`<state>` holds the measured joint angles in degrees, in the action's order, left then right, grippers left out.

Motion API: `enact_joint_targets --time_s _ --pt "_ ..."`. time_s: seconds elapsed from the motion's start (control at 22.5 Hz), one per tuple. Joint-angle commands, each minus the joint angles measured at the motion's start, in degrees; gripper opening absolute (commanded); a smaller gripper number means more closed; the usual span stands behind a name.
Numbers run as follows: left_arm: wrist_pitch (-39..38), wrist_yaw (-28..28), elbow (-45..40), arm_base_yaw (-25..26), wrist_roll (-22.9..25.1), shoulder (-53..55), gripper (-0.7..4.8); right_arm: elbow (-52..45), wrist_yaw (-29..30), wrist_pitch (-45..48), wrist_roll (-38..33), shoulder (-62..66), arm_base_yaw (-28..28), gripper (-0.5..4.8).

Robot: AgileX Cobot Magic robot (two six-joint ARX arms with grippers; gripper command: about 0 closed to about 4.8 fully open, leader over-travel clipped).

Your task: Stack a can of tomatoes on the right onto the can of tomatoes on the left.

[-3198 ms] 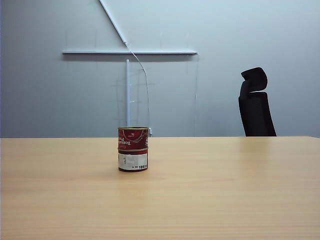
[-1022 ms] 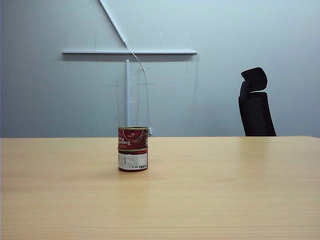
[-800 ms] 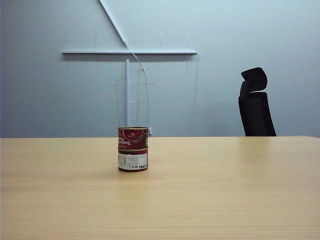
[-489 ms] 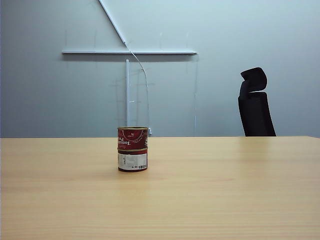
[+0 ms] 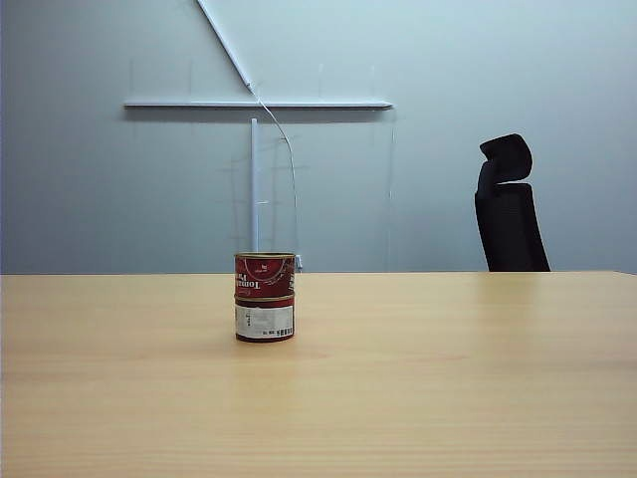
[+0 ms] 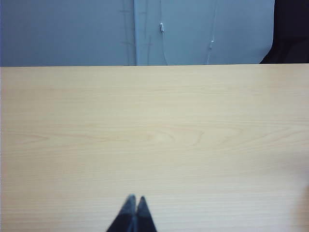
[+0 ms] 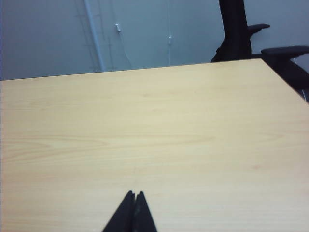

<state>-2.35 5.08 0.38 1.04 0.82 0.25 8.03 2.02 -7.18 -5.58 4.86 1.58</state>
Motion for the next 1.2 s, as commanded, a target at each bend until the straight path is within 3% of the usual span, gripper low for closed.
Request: enact_joint_targets --time_s 0.04,0.18,1.2 --pt "0.7 0.1 0.1 0.0 0.2 0.1 -0.02 -3.7 0.7 4.7 -0.9 -3.1 -0.2 -0.05" --pt "0.7 0.1 0.1 0.0 0.2 0.1 -0.02 -8.0 0.7 11.2 -0.9 -4.9 -0.2 -0.05" --pt "0.7 0.1 0.1 0.0 0.2 0.1 -0.02 -8.0 0.7 11.3 0.0 -4.9 -0.1 -0.05"
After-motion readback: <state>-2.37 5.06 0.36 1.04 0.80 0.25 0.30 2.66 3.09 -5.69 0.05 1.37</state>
